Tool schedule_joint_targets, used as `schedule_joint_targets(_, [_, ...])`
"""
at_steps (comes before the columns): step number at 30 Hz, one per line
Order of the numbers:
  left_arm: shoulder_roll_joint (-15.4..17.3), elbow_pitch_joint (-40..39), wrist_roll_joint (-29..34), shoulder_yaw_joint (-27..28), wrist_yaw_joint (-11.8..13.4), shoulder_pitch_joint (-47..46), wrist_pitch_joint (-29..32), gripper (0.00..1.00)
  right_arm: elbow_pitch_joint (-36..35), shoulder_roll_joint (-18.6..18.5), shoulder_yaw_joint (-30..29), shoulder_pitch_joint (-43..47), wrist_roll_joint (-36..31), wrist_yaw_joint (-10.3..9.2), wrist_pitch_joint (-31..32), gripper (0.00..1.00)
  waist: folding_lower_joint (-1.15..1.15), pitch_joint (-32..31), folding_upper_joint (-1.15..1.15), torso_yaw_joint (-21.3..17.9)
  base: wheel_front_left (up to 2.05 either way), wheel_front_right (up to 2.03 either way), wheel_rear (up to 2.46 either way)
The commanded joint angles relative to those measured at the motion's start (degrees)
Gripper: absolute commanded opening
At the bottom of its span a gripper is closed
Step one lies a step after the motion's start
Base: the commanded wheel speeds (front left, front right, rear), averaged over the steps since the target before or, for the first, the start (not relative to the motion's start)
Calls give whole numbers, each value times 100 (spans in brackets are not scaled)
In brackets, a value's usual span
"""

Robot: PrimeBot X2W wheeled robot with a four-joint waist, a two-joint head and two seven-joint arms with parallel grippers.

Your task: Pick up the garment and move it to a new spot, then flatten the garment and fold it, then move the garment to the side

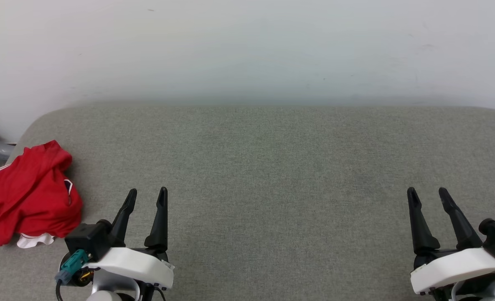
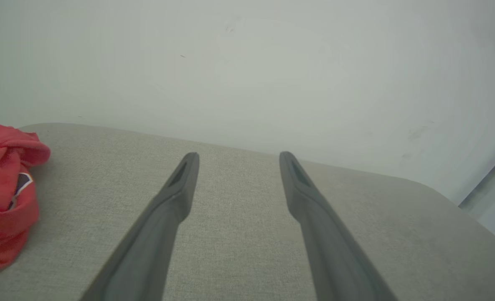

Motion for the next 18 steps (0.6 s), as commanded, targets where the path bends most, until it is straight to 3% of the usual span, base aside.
schedule_joint_targets(1, [39, -30, 141, 7, 7, -44, -58, 100, -97, 6, 13, 1, -158, -2, 0, 100, 0, 0, 0, 1, 0, 0, 0])
schedule_joint_targets(18, [-5, 178, 850, 19, -17, -67, -266, 100, -275, 8, 21, 88, -962, -2, 74, 100, 0, 9, 0, 37, 0, 0, 0])
